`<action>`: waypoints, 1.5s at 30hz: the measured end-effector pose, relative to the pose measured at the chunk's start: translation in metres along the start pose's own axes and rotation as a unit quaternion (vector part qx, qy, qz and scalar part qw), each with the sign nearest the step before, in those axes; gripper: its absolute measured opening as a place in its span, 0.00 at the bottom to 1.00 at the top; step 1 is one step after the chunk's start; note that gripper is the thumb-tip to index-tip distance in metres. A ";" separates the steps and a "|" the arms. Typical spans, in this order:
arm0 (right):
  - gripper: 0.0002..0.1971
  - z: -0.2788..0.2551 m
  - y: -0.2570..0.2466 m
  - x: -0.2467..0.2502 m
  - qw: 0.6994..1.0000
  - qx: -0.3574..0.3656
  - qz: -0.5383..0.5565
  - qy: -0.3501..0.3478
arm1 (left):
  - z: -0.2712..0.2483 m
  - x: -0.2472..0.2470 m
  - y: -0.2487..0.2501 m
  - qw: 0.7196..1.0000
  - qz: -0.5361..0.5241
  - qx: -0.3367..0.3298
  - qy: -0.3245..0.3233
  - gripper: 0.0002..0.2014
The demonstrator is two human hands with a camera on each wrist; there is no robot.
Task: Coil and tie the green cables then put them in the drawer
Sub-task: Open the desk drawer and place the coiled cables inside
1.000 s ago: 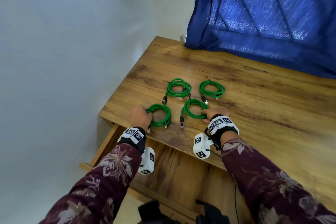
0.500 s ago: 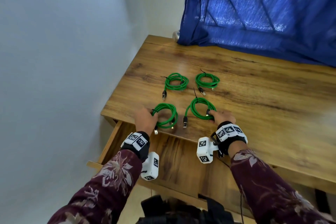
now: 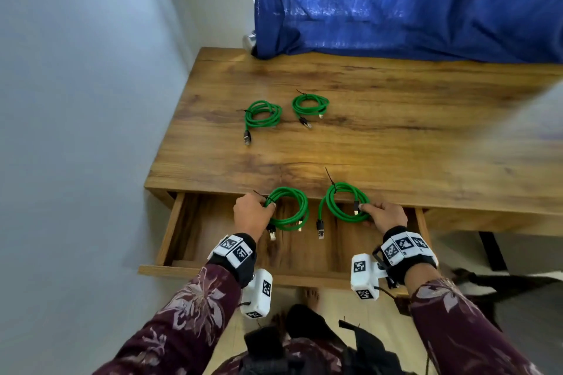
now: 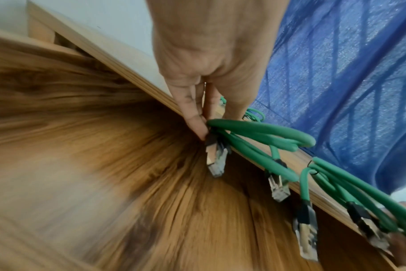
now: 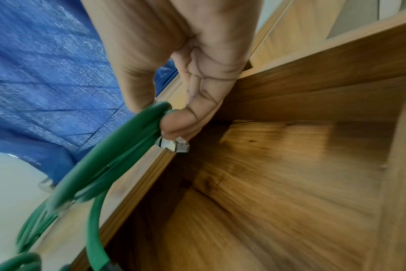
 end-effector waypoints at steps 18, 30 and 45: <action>0.10 0.020 0.089 0.023 0.982 -0.160 -0.095 -0.034 | -0.010 -0.093 -0.001 0.991 0.036 0.085 -0.099 0.13; 0.20 0.047 0.082 0.010 0.977 -0.151 -0.148 -0.025 | 0.000 -0.132 -0.013 0.984 0.062 0.133 -0.102 0.18; 0.18 0.046 0.073 0.012 0.957 -0.132 -0.249 -0.075 | -0.004 -0.132 -0.029 0.974 0.058 0.189 -0.109 0.19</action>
Point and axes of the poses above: each hand's wrist, its own z-axis towards the middle knuckle, its own x-axis out of the back of the hand, y = z × x, the point moved 9 cm from there along z, towards the middle knuckle, and after that the axes turned 13 degrees about -z, right-handed, at the moved point
